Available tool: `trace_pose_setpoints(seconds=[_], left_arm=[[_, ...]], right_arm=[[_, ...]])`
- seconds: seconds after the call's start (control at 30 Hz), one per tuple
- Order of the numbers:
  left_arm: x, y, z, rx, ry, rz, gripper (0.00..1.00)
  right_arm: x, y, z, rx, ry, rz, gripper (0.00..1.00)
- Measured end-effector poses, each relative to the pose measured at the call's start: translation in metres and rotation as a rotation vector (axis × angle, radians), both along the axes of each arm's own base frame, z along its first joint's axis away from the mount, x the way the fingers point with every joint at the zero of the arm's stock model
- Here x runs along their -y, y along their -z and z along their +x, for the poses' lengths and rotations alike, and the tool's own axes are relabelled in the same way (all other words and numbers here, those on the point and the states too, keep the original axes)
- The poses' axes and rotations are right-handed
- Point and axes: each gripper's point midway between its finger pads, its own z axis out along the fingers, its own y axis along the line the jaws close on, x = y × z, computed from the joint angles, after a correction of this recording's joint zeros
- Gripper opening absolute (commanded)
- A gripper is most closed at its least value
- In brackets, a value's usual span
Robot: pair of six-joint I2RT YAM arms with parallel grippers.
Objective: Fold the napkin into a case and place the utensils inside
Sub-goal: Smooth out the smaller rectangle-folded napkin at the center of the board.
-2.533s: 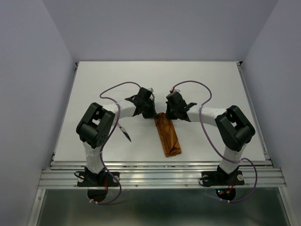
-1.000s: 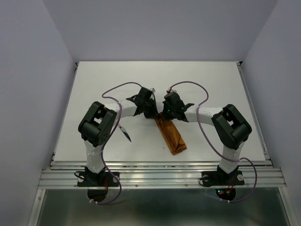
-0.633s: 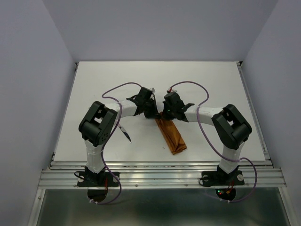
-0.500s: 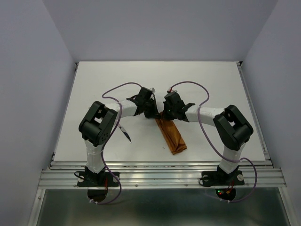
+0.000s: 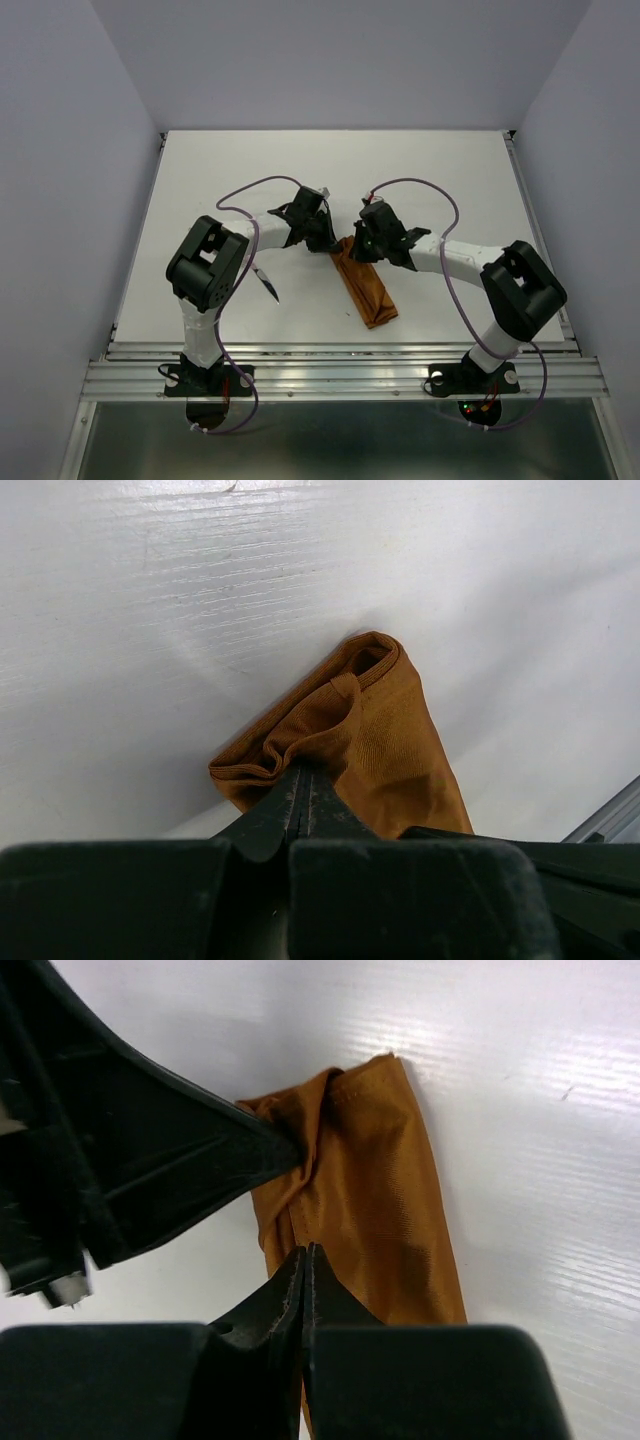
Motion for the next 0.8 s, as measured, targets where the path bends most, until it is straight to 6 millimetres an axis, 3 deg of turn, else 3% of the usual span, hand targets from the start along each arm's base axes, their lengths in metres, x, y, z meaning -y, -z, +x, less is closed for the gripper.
trace_pose_setpoints(seconds=[0.17,0.37,0.5,0.73,0.8], left_arm=[[0.0,0.0,0.0,0.0,0.0,0.0,0.0],[0.0,0.0,0.0,-0.001,0.0,0.001,0.0],[0.0,0.0,0.0,-0.001,0.0,0.002,0.0],[0.0,0.0,0.0,-0.002,0.0,0.002,0.0],[0.0,0.0,0.0,-0.001,-0.001,0.002,0.0]], right_arm=[[-0.007,0.041,-0.011,-0.078,-0.032,-0.042,0.01],[-0.014,0.042,-0.009,-0.068,-0.037,-0.027,0.01],[-0.011,0.037,-0.012,-0.061,-0.032,-0.044,0.01],[-0.009,-0.011,-0.012,0.025,-0.024,0.016,0.01],[-0.005,-0.013,-0.016,0.031,-0.023,0.02,0.01]])
